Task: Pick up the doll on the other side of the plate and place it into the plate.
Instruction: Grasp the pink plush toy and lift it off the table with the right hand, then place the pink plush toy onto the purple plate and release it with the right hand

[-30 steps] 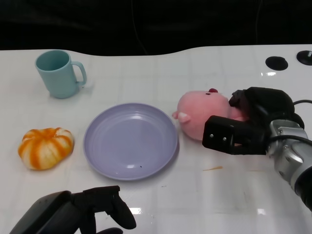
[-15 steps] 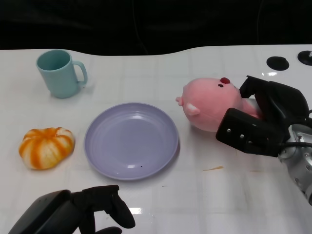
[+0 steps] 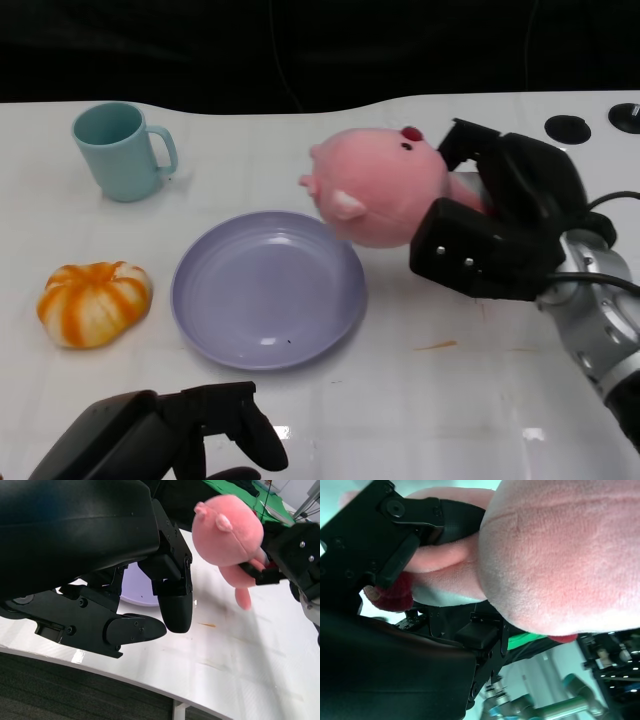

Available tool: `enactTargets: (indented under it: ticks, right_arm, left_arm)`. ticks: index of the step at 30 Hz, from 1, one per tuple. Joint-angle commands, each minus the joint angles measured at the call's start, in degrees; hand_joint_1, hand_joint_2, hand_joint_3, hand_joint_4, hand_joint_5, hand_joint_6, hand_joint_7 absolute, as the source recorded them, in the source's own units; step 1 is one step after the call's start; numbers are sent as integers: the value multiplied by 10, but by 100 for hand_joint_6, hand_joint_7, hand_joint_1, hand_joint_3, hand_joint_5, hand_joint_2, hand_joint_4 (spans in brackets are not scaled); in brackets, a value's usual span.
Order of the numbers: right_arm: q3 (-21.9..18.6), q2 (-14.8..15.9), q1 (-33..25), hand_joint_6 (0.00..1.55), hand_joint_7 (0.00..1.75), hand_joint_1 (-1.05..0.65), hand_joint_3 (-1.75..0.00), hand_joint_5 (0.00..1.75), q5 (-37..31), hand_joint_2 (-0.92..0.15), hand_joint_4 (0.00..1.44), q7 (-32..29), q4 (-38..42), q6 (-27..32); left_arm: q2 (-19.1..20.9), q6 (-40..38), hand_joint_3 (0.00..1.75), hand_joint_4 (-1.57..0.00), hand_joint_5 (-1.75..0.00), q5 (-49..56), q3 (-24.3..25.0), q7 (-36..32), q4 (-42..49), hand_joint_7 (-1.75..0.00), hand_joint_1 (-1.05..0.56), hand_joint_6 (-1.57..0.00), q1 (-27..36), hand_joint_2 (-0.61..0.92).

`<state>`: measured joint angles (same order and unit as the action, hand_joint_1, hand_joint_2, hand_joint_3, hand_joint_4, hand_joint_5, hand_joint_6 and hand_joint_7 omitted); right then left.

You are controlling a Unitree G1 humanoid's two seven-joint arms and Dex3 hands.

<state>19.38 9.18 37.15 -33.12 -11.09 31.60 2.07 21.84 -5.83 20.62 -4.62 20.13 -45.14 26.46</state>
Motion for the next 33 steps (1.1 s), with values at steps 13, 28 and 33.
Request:
enactTargets:
  ticks: [13, 28, 33]
  right_arm:
    - [60, -82, 93, 76, 175, -23, -141, 175, -24, -28, 99, 23, 39, -24]
    - [75, -157, 126, 78, 164, -24, -127, 175, -14, -31, 96, 53, 92, 16]
    - [79, -161, 126, 86, 69, -28, -52, 174, -7, -61, 82, 101, 70, 61]
  left_arm:
    - [-13, 0, 40, -60, -170, 27, -26, -5, -7, -101, -22, -67, -1, 92]
    - [-23, -5, 41, -60, -166, 41, -37, -2, -11, -101, -24, -67, -5, 92]
    - [-24, -7, 41, -59, -165, 41, -37, -2, -12, -101, -25, -67, -6, 92]
